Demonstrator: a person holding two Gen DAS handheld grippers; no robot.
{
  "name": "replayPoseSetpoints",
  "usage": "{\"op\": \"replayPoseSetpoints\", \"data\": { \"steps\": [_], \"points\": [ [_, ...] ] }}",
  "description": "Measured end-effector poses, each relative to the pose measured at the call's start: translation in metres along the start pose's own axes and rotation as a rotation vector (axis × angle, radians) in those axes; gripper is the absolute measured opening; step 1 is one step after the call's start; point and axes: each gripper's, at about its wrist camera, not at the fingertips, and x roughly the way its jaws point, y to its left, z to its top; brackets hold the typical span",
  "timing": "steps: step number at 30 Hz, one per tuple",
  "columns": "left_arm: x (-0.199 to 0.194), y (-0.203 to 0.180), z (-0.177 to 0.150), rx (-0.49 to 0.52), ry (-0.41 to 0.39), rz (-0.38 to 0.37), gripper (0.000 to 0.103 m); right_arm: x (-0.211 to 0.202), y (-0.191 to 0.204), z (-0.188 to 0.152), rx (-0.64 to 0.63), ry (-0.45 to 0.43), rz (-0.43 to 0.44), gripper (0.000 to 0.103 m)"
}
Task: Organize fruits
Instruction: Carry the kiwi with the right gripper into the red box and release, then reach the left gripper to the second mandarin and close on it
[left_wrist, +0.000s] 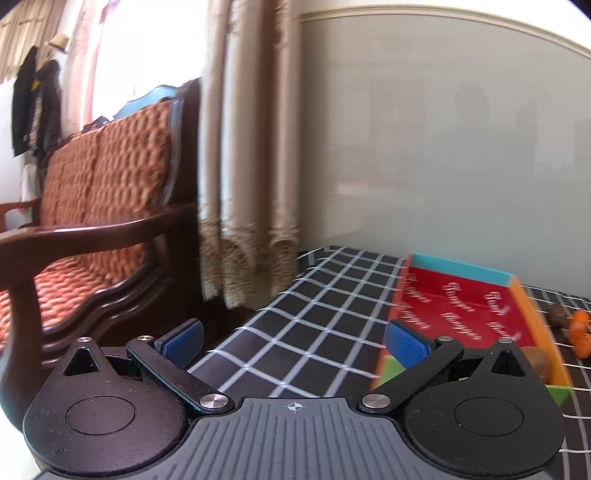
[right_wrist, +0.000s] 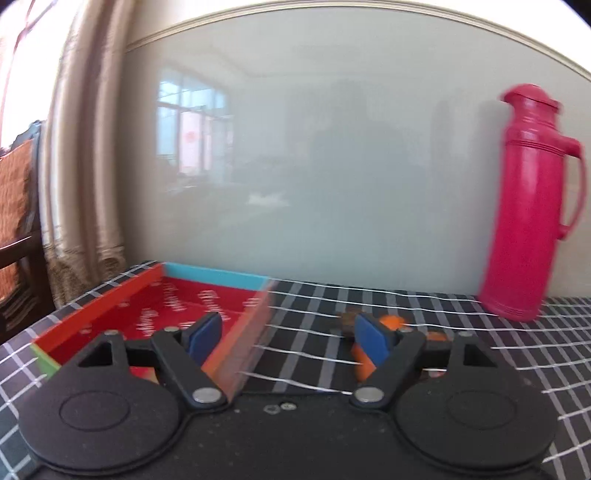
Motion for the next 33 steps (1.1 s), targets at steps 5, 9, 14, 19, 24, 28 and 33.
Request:
{"op": "replayPoseSetpoints", "data": {
  "steps": [5, 9, 14, 19, 24, 28, 33],
  "points": [
    [-0.008, -0.033, 0.001, 0.025, -0.006, -0.063, 0.103, -0.009, -0.042, -0.001, 0.041, -0.002, -0.074, 0.079],
    [-0.013, -0.058, 0.002, 0.039, -0.009, -0.109, 0.103, -0.018, -0.071, -0.005, 0.068, -0.004, -0.126, 0.079],
    [-0.022, -0.088, 0.000, 0.072, -0.018, -0.161, 0.103, -0.031, -0.108, -0.008, 0.104, -0.009, -0.184, 0.079],
    [-0.029, -0.115, -0.004, 0.089, -0.018, -0.208, 0.103, -0.044, -0.139, -0.011, 0.130, -0.008, -0.230, 0.079],
    [-0.037, -0.143, -0.007, 0.092, 0.006, -0.297, 0.103, -0.053, -0.161, -0.017, 0.140, -0.008, -0.263, 0.079],
    [-0.045, -0.169, -0.014, 0.138, 0.001, -0.357, 0.103, -0.058, -0.176, -0.022, 0.144, -0.003, -0.284, 0.079],
    [-0.050, -0.208, -0.025, 0.195, 0.016, -0.411, 0.103, -0.063, -0.195, -0.028, 0.145, 0.007, -0.317, 0.079]
  ]
}}
